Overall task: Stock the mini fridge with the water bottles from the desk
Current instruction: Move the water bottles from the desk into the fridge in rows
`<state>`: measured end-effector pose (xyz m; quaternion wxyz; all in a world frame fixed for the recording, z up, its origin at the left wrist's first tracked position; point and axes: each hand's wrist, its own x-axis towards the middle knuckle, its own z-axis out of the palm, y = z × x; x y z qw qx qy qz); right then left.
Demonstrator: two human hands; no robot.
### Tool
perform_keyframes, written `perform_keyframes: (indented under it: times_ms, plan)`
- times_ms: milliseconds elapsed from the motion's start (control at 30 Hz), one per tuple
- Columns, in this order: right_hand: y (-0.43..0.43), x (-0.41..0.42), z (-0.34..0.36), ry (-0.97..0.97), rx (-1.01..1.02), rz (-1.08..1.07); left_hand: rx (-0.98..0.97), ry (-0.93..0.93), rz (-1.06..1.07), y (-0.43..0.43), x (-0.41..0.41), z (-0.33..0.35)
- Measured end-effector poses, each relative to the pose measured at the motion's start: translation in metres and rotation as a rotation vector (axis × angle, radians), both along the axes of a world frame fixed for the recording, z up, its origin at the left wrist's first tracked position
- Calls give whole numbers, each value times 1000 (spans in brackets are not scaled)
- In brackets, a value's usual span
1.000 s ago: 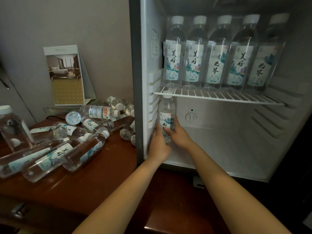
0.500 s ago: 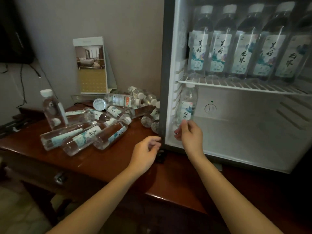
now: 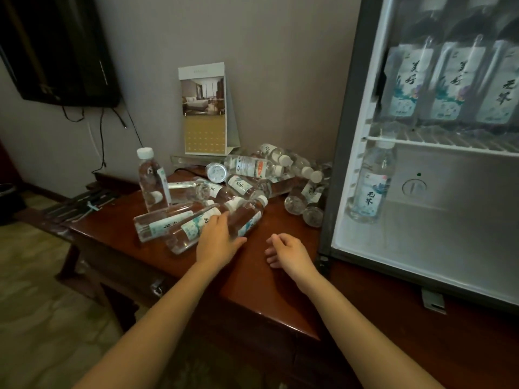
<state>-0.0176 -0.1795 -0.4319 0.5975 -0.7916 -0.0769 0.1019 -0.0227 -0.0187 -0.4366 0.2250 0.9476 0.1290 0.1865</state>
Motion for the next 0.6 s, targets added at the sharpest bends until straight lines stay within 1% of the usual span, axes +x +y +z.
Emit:
perform_keyframes:
  times_ms: [100,200,300,333,433,533,600]
  plan:
    - [2,4,0,37,16,-24,-52,-21,20,-5,0,-1]
    - [4,6,-1,68,-9,-21,-159,-41,36,-6,-2,3]
    - [5,7,2,111,14,7,-254,4,38,-9,-8,6]
    - [5,6,3,123,40,22,-314,13,38,-11,-10,6]
    - [5,3,6,116,84,47,-581,-2,-25,-18,-17,1]
    - [2,0,7,107,105,10,-705,14,-84,-24,-26,-4]
    - [-1,-4,7,112,134,20,-821,25,-133,-25,-32,-2]
